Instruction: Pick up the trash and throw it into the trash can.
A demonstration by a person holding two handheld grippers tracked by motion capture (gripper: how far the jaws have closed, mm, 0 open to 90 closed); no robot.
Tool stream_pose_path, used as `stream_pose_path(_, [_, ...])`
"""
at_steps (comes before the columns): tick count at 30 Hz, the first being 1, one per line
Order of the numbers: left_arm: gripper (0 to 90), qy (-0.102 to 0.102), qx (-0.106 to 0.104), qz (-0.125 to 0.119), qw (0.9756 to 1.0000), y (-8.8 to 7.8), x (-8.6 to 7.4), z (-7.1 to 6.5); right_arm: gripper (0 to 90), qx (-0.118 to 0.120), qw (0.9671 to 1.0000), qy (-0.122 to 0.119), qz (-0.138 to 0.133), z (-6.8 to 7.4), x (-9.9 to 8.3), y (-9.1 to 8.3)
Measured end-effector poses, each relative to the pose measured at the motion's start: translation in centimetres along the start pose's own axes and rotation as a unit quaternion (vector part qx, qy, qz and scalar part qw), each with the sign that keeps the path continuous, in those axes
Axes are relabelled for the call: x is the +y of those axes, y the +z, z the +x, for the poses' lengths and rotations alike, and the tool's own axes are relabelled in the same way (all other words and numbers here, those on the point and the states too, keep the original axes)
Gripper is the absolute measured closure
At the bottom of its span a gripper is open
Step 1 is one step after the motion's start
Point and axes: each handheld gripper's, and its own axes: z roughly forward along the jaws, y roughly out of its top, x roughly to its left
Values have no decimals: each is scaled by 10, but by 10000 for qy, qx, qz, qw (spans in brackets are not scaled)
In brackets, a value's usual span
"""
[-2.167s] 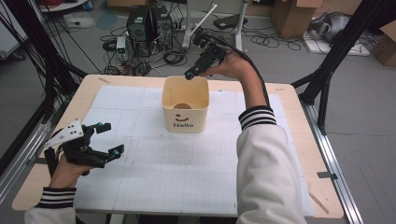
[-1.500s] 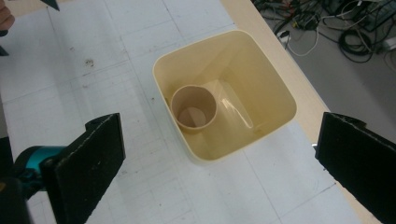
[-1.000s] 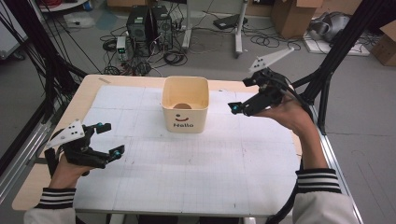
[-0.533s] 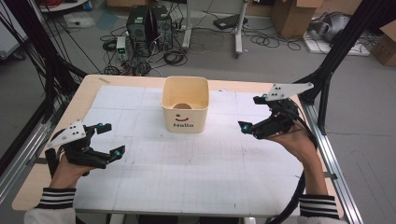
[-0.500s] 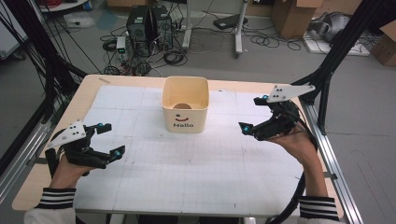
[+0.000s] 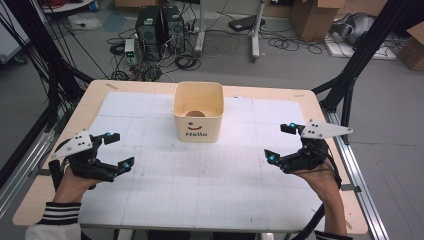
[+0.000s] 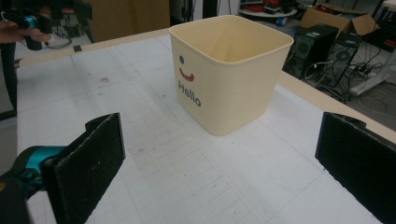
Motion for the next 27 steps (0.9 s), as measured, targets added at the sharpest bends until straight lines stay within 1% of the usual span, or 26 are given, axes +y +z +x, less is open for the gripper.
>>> stream_pose_path(1, [17,-21,0,-11,10000,0,0,0,2,0,10000,0,0,0,0,0])
stream_pose_path(2, [17,-12,2,-2,10000,-1,0,0,2,-33,10000,56,-26,0,-4,-1])
stream_pose_path(3, [17,0,6,9,10000,-1,0,0,2,-62,9999,76,-105,1,-12,-2])
stream_pose_path(4, [17,-2,6,10,10000,-1,0,0,2,-77,9998,61,-178,1,-15,-3])
stream_pose_path(5, [17,4,6,8,10000,-1,0,0,2,-77,9998,61,-178,1,-15,-3])
stream_pose_path(6, [17,8,14,-3,10000,-1,0,0,2,-66,9996,123,-243,2,-18,-4])
stream_pose_path(8, [17,6,9,-14,10000,-1,0,-1,2,-106,9991,144,-378,3,-24,-5])
stream_pose_path(9, [17,13,3,-16,10000,-1,0,-1,2,-87,9988,195,-431,4,-30,-6])
stream_pose_path(14, [17,26,-6,-27,10000,-2,0,-2,2,-118,9985,179,-501,7,-40,-6])
stream_pose_path(15, [17,33,-8,-40,10000,-2,0,-2,2,-158,9982,192,-555,9,-42,-6])
stream_pose_path(17, [17,49,2,-34,10000,-2,0,-2,3,-134,9978,221,-613,10,-46,-7])
stream_pose_path(20, [17,51,5,-24,10000,-2,0,-3,3,-107,9978,229,-608,13,-52,-7])
stream_pose_path(24, [17,44,13,-38,10000,-2,-1,-3,2,-142,9973,283,-659,14,-59,-7])
stream_pose_path(25, [17,56,17,-27,10000,-2,-1,-3,2,-154,9972,266,-688,14,-60,-8])
stream_pose_path(26, [17,42,6,-22,10000,-2,-1,-3,2,-142,9969,302,-710,15,-61,-8])
stream_pose_path(27, [17,36,3,-25,10000,-2,-1,-3,2,-155,9970,281,-706,15,-63,-8])
